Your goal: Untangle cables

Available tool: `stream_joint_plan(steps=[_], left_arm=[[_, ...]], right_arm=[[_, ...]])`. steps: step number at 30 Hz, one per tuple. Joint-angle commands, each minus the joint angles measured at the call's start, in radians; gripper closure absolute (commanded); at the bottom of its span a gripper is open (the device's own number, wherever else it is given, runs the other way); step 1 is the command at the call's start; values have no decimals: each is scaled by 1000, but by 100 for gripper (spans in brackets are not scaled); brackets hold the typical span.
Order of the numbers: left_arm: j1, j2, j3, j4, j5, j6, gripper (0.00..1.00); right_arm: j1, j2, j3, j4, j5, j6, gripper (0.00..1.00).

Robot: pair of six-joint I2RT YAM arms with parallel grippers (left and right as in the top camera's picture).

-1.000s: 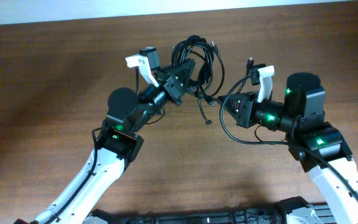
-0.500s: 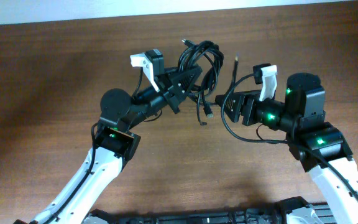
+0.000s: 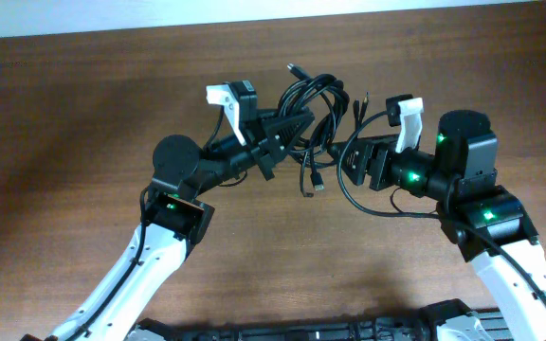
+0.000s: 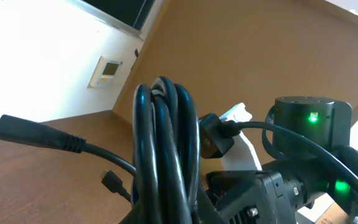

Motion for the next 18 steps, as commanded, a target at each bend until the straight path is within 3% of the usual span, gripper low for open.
stream_joint_plan(steps=[1,10,14,18], left_arm=[[-1,-10,15,11,58,23,100],[-2,-10,15,24,106,23,100],[-10,-10,15,153,149,22,100],[-12,-10,15,152,158,22,100]], right_arm=[[-2,-4,8,6,0,0,30],[-1,2,8,-3,59,0,30],[-2,2,8,-44,109,0,30],[-2,2,8,-51,132,0,30]])
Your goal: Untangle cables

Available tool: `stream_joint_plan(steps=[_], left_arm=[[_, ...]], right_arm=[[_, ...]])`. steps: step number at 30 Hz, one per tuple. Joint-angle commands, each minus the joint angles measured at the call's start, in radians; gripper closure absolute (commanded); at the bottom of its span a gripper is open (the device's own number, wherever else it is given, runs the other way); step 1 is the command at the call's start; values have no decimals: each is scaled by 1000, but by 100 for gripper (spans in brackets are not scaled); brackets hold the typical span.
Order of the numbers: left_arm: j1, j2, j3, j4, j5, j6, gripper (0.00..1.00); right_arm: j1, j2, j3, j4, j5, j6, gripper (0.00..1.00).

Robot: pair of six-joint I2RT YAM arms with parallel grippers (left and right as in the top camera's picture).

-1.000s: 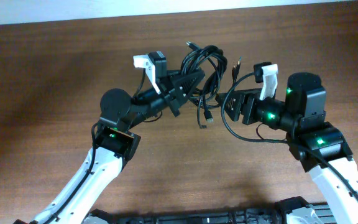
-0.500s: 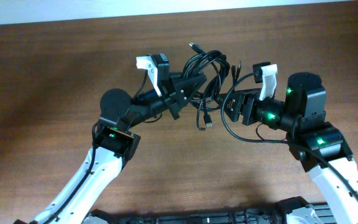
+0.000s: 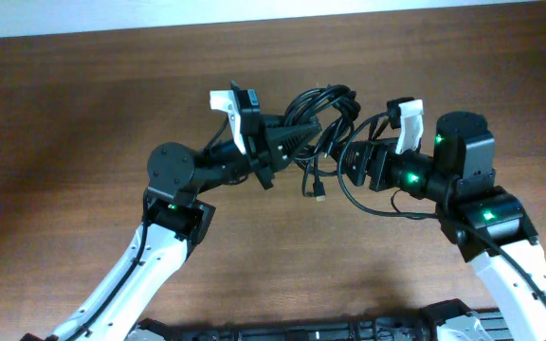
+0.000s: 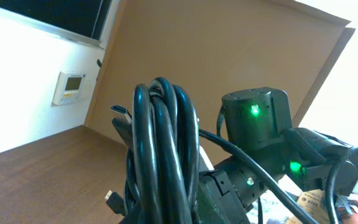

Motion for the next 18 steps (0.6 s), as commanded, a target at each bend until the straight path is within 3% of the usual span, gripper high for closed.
stream_joint_plan(steps=[1,5,13,18], left_arm=[[-5,-11,16,21,32,8,100],[-5,-11,16,75,32,7,100],[-3,-11,16,106,28,8,100],[82,-11,16,105,17,8,100]], right_arm=[[-2,2,7,-21,111,1,30],[-2,2,7,-102,227,1,30],[-2,0,8,-116,233,1,30],[-2,-39,8,-137,233,0,30]])
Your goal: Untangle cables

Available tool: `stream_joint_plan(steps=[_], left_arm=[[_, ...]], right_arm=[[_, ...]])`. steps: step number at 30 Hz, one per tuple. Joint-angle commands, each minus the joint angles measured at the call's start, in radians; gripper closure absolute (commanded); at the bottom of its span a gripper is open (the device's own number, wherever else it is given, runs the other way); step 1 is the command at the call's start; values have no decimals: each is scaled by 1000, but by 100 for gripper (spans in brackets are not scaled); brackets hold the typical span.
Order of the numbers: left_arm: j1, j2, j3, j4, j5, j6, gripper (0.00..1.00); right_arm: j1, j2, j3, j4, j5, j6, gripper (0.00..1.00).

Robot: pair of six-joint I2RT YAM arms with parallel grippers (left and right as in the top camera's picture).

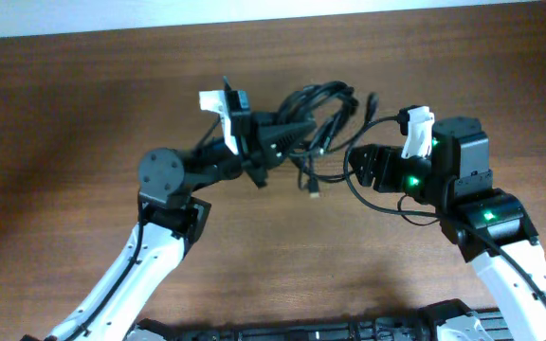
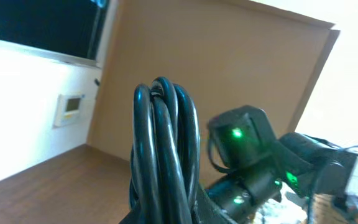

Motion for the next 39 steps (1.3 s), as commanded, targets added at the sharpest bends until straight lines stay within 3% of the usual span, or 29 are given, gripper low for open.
stream_joint_plan(steps=[1,6,9,17,22,29,35,39], left_arm=[[69,-11,16,12,-4,8,100],[121,-11,16,9,21,-11,100],[121,-11,16,9,80,-10,100],[121,-11,16,10,334,-11,100],[121,-11,16,10,352,-11,100],[54,-11,16,92,405,-10,100],[40,-11,16,103,439,-6,100],[40,-11,16,103,424,-6,100]], right_arm=[[-2,-48,8,-1,35,0,30],[-2,-121,8,0,45,-12,29],[-2,-179,8,12,42,-93,29],[-2,-285,8,108,-155,-523,28],[-1,-285,8,108,-340,-695,32],[-1,-285,8,142,-451,-924,32],[-2,-285,8,171,-451,-952,46],[-2,-285,8,178,-451,-951,96]])
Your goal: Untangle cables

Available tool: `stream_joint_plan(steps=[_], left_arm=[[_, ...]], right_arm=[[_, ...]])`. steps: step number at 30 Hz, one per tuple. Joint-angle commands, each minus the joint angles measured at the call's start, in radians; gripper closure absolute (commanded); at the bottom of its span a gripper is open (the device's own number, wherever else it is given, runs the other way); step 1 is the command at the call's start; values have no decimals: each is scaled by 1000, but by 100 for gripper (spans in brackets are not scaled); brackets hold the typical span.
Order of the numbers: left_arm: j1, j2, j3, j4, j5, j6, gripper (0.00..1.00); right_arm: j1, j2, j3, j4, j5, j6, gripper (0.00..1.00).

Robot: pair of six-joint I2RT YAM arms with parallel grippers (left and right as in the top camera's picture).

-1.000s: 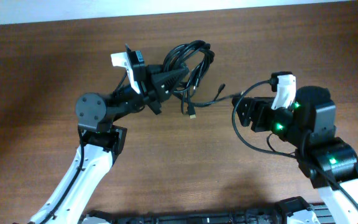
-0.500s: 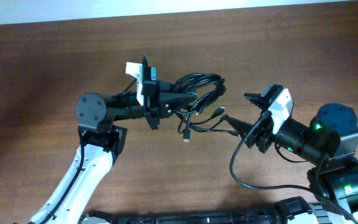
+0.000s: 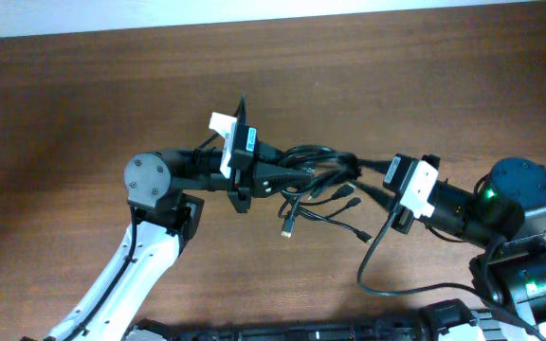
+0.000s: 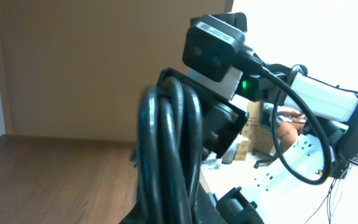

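Note:
A tangled bundle of black cables (image 3: 318,176) is stretched level between my two grippers above the brown table (image 3: 83,104). My left gripper (image 3: 285,178) is shut on the bundle's left end; in the left wrist view the thick coils (image 4: 169,143) rise straight out of the left gripper (image 4: 174,208) and hide its fingers. My right gripper (image 3: 379,180) grips the right end, and its dark body (image 4: 219,46) looms just behind the coils. Loose plug ends (image 3: 288,229) dangle below the bundle. One long cable loop (image 3: 366,270) hangs from the right side.
The right arm's base (image 3: 519,275) stands at the front right and the left arm's shoulder (image 3: 152,180) at centre left. The table's far edge meets a white wall (image 3: 254,14).
Both grippers with the bundle now sit nearer the table's front. The right arm has drawn back to the right and turned, so the bundle is pulled out long instead of bunched.
At first both grippers were close together at the table's far middle with the cables bunched in loops between them. They stayed close while the left wrist tilted. Then the right gripper stood a little further right, and now the bundle spans a wider gap.

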Motion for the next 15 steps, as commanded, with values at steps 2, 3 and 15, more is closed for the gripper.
stream_joint_plan(steps=[2,3,15], left_arm=[[-2,-11,16,8,-38,-3,100],[-2,-11,16,8,-38,-3,100],[103,-11,16,-220,-190,-3,100]], right_arm=[[1,-6,8,3,-26,-9,96],[0,-6,8,2,-26,-9,96],[0,-6,8,-50,107,-9,96]])
